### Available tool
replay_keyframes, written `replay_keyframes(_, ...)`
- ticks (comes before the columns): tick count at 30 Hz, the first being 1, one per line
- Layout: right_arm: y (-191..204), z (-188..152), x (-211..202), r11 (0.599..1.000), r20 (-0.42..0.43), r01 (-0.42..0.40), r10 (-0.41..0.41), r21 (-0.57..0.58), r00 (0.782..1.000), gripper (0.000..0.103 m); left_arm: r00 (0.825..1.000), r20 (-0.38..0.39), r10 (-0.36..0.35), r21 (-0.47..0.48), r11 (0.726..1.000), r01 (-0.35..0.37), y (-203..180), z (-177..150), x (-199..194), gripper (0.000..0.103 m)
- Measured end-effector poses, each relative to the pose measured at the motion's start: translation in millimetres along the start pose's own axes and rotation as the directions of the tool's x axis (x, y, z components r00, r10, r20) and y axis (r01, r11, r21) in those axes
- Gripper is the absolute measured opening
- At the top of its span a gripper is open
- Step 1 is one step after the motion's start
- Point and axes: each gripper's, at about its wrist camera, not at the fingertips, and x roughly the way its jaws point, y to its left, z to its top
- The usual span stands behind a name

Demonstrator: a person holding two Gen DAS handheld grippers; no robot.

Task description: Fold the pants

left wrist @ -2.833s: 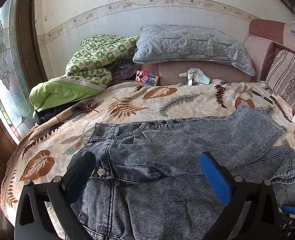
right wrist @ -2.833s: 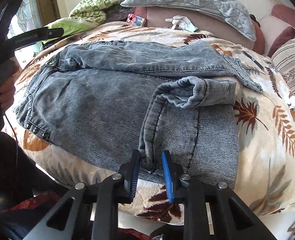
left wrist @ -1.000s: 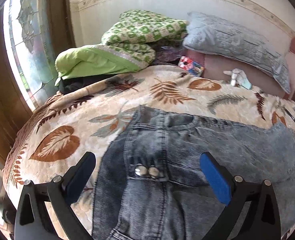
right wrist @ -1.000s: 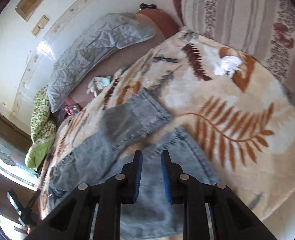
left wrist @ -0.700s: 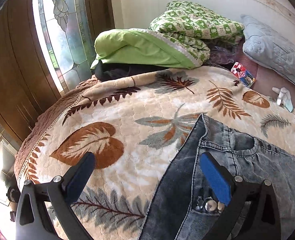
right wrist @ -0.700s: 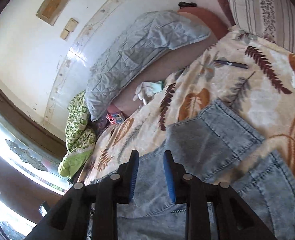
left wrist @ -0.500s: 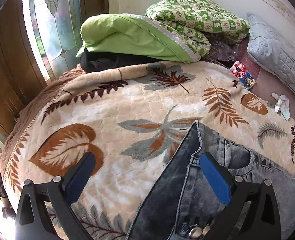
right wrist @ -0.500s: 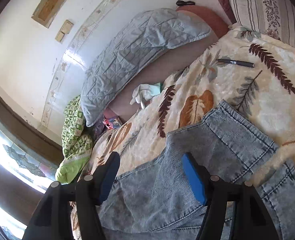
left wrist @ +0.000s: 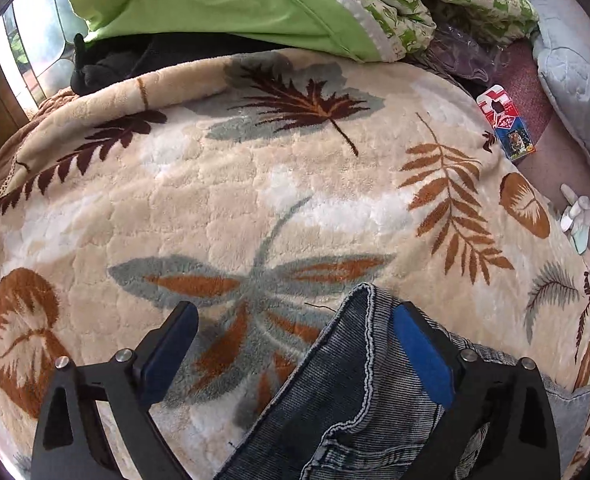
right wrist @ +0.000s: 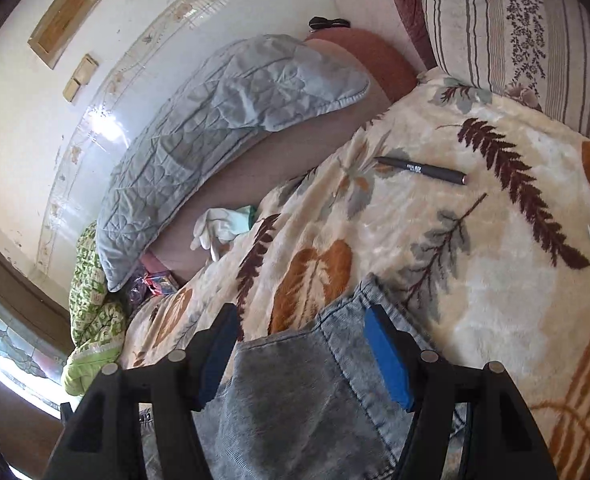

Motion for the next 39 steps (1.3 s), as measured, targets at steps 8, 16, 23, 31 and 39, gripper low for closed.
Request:
replay_keyframes(8,-17,29,25,0.999,-0.041,0.037,-0.038,-0.03,0.998,0.069,0.996,-0.015,-0.087,0.179,0.98,0.088,-40,-11,-3,0.042)
replay_keyframes(16,-33,32,51,0.998,-0.096,0.055,-0.054,0.006,0.994,0.069,0.992,-0.031,-0.125,0.17,0.977,0.128,-37,-13,-7,0.022)
replay_keyframes(23,-28,26,83,0.992,-0.15,0.115,-0.12,-0.045,0.981,0.069,0.986,-0.053,-0.157,0.127,0.979,0.163,-38,-11,-1,0.045)
replay_keyframes(31,-2,0,110,0.934,-0.186,0.242,-0.296,-0.263,0.937,0.055,0.987,-0.013,-0.159,0.151,0.976,0.159,-41,-15,-8,0.017)
replay_keyframes(39,13,6,71,0.964,-0.112,0.167,-0.193,-0.209,0.975,0.02,0.964,0.081,-0.251,0.153,0.959,0.237,-38,-15,-52,0.014)
